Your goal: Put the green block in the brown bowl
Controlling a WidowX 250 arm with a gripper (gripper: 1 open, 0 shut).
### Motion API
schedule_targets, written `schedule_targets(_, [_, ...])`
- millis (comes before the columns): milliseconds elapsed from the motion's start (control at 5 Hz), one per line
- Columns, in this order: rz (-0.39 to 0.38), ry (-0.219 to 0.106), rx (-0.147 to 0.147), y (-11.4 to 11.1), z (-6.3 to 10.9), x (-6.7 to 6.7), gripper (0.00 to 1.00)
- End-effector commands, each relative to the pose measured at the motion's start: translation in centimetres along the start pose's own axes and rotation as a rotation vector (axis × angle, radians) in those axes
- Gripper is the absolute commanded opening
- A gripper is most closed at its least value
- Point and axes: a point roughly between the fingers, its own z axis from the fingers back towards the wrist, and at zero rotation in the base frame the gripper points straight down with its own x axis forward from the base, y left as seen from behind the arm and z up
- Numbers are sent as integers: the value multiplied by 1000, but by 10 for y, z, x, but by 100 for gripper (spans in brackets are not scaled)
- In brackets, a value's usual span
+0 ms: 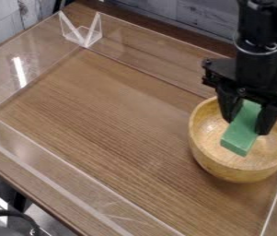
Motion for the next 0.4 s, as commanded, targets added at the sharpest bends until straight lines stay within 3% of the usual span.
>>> schedule_targets(0, [-2,-57,-14,-2,12,7,0])
schedule_targets(200, [2,-58,-14,-2,11,8,0])
